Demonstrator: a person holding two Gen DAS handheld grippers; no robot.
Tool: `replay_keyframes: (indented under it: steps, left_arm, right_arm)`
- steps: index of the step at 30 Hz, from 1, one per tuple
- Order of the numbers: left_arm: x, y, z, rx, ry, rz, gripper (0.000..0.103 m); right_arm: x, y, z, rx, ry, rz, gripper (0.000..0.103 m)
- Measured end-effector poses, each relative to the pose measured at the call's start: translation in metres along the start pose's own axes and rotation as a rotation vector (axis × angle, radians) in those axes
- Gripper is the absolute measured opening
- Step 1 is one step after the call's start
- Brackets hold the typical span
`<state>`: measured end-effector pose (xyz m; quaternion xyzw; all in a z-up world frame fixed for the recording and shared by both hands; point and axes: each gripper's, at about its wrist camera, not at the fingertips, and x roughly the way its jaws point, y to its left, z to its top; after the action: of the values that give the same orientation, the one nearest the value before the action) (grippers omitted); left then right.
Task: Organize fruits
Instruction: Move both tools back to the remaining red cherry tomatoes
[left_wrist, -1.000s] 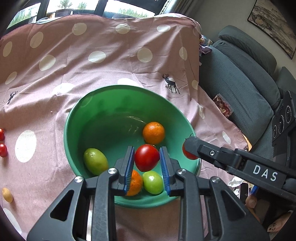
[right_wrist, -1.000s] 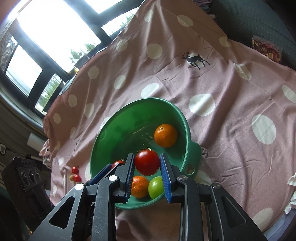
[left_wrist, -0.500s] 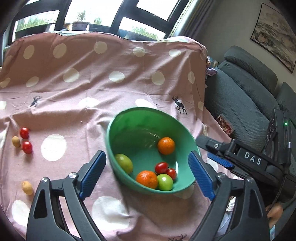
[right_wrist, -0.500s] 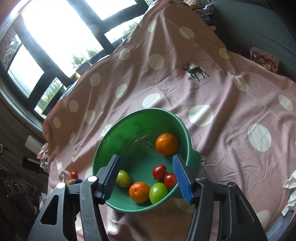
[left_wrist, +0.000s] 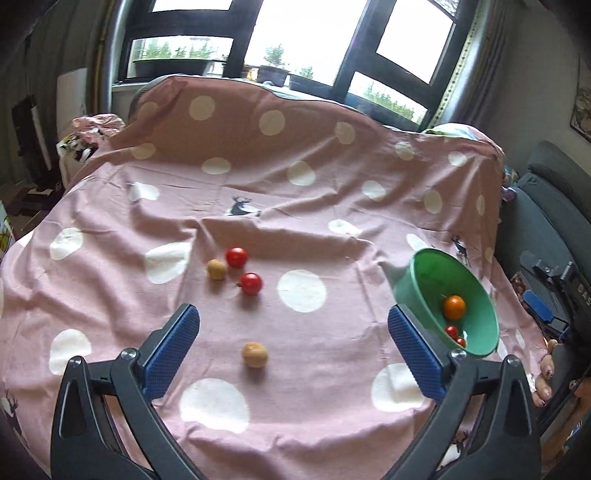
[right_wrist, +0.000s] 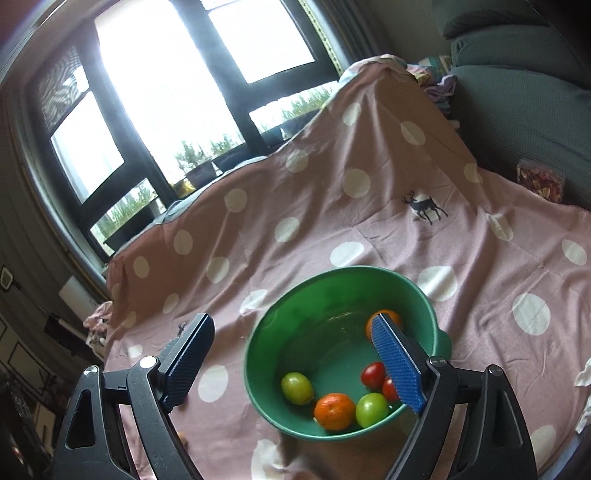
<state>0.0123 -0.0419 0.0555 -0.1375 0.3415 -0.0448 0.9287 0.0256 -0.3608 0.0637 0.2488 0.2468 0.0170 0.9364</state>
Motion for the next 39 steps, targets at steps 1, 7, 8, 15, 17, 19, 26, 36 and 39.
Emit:
replay_keyframes:
  steps: [1, 7, 8, 15, 17, 19, 26, 36, 39]
  left_arm:
    - [0.000, 0.011, -0.001, -0.024, -0.007, 0.018, 0.102]
    - [0.009, 0.057, -0.012, -0.112, 0.028, 0.054, 0.102]
    - [0.010, 0.061, -0.011, -0.123, 0.029, 0.049, 0.102]
    - [0.008, 0.086, -0.009, -0.185, 0.026, 0.026, 0.102]
    - [0.008, 0.091, -0.008, -0.194, 0.025, 0.035, 0.102]
    - [0.007, 0.096, -0.006, -0.202, 0.023, 0.041, 0.102]
    - [0.012, 0.103, -0.005, -0.221, 0.052, 0.002, 0.101]
    - [0.023, 0.096, -0.007, -0.168, 0.108, -0.010, 0.077]
    - [0.025, 0.097, -0.007, -0.174, 0.112, -0.025, 0.066]
  right_arm:
    - [0.001, 0.006, -0.003, -0.015, -0.005, 0.016, 0.096]
    - [0.016, 0.045, -0.027, -0.130, 0.028, 0.066, 0.096]
    - [0.021, 0.052, -0.032, -0.157, 0.043, 0.067, 0.096]
    - [0.045, 0.080, -0.059, -0.248, 0.168, 0.130, 0.096]
    - [0.050, 0.087, -0.063, -0.255, 0.210, 0.166, 0.096]
    - [0.056, 0.094, -0.066, -0.245, 0.245, 0.190, 0.096]
    - [0.114, 0.133, -0.067, -0.238, 0.437, 0.201, 0.086]
    - [0.221, 0.193, -0.091, -0.307, 0.694, 0.122, 0.052]
    - [0.233, 0.204, -0.090, -0.319, 0.689, 0.145, 0.052]
